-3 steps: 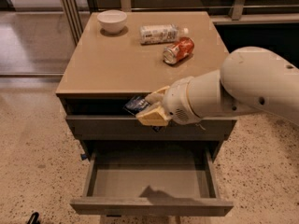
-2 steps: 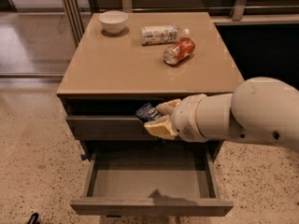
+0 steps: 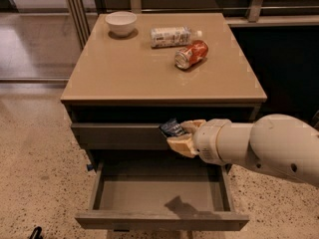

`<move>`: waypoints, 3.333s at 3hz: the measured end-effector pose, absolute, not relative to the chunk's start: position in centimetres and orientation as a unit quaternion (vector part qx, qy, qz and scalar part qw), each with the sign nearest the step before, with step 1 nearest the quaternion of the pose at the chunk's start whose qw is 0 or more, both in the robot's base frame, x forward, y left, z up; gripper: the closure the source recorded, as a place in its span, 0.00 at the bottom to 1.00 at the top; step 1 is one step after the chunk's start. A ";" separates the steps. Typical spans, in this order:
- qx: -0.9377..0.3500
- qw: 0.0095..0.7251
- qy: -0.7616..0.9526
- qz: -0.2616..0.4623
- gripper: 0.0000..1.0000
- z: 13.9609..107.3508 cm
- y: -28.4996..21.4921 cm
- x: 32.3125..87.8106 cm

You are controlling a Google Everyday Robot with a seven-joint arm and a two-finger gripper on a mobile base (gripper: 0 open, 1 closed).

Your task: Place rxbar blueberry into middle drawer

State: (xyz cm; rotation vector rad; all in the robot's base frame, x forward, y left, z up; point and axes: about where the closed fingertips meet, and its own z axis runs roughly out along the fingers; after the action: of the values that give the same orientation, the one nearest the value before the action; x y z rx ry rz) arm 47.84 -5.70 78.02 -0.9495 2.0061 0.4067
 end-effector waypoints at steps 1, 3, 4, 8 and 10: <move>-0.352 0.425 0.816 0.174 1.00 75.3 -6.6 48.4; -0.355 0.424 0.817 0.164 1.00 74.9 -6.2 48.4; -0.329 0.411 0.834 0.165 1.00 70.7 -6.8 48.8; -0.220 0.362 0.884 0.198 1.00 51.9 -10.3 49.3; -0.216 0.336 0.892 0.212 1.00 48.3 -10.3 49.6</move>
Offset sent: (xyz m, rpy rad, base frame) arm 0.0047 -0.0081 -0.0226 0.0300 0.0298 -0.0377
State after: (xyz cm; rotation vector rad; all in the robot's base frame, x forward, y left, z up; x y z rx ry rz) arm 49.60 -10.31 48.31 -0.5636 2.3254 0.5520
